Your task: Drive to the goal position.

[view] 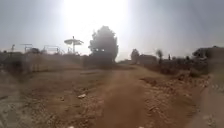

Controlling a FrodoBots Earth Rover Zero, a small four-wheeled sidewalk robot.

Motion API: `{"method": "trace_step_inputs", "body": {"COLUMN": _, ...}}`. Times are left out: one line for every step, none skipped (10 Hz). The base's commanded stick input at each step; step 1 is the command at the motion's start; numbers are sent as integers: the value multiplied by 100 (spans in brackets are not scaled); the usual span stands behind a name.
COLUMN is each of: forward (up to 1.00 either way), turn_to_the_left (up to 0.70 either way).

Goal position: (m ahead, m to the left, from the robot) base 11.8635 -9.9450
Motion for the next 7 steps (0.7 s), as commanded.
{"method": "trace_step_inputs", "body": {"forward": 0, "turn_to_the_left": -45}}
{"method": "trace_step_inputs", "body": {"forward": 0, "turn_to_the_left": -45}}
{"method": "trace_step_inputs", "body": {"forward": 0, "turn_to_the_left": -45}}
{"method": "trace_step_inputs", "body": {"forward": 0, "turn_to_the_left": -45}}
{"method": "trace_step_inputs", "body": {"forward": 52, "turn_to_the_left": 0}}
{"method": "trace_step_inputs", "body": {"forward": 62, "turn_to_the_left": 0}}
{"method": "trace_step_inputs", "body": {"forward": 70, "turn_to_the_left": 0}}
